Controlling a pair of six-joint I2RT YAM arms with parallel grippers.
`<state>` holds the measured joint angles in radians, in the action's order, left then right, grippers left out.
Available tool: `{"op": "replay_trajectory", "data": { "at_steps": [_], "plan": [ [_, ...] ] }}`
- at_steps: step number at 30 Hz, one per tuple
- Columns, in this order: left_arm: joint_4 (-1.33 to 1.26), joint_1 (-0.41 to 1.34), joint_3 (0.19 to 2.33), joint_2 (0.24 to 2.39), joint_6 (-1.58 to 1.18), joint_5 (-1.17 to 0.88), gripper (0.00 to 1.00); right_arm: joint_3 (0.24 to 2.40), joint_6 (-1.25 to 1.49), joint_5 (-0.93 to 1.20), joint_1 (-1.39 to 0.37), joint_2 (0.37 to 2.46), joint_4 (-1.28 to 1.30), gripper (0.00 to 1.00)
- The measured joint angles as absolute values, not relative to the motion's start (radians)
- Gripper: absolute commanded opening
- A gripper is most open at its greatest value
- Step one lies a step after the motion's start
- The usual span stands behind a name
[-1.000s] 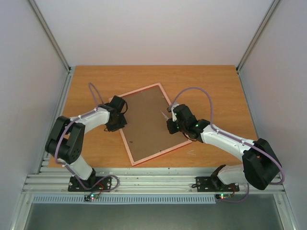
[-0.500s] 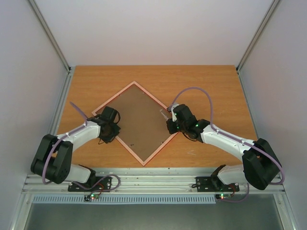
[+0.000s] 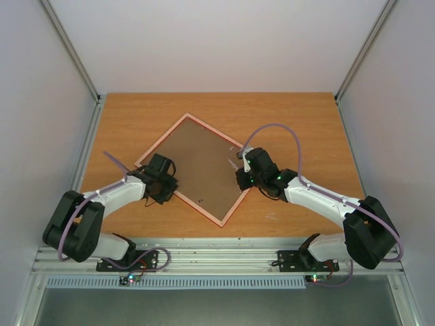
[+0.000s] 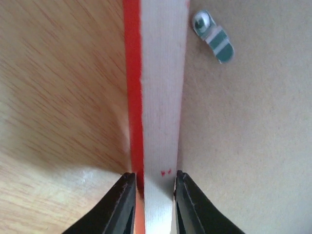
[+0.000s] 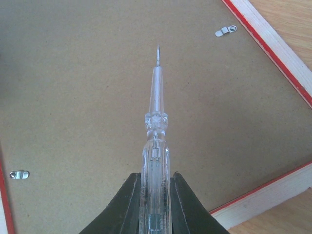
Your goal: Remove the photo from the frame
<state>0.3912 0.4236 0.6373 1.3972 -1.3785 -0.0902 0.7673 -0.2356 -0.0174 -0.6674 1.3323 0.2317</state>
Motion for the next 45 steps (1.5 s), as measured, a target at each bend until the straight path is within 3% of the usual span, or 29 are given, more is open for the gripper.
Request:
{"op": "replay_trajectory", "data": {
  "at_steps": [2,6,9,18,25,37,45],
  "plan": [
    [0.393,0.428,0.632,1.382,-1.373,-0.097,0.37,0.767,-0.236,-0.007,-0.667,1.332,0.232,0.01],
    [0.428,0.435,0.641,1.321,-1.317,-0.084,0.65,0.767,-0.236,0.005,-0.667,1.332,0.231,0.01],
    [0.516,0.431,0.708,1.311,-1.228,-0.025,0.77,0.767,-0.236,0.012,-0.667,1.333,0.231,0.01],
    [0.634,0.338,0.946,1.409,-0.818,0.160,0.84,0.767,-0.235,0.023,-0.667,1.343,0.231,0.01],
    [0.612,0.219,1.033,1.567,-0.591,0.190,0.86,0.767,-0.233,0.032,-0.667,1.347,0.230,0.01],
    [0.473,-0.006,1.166,1.769,-0.493,-0.021,0.89,0.767,-0.226,0.040,-0.667,1.364,0.224,0.01],
    [0.452,-0.052,1.184,1.880,-0.485,-0.150,0.89,0.767,-0.225,0.047,-0.667,1.375,0.224,0.01]
  ]
}}
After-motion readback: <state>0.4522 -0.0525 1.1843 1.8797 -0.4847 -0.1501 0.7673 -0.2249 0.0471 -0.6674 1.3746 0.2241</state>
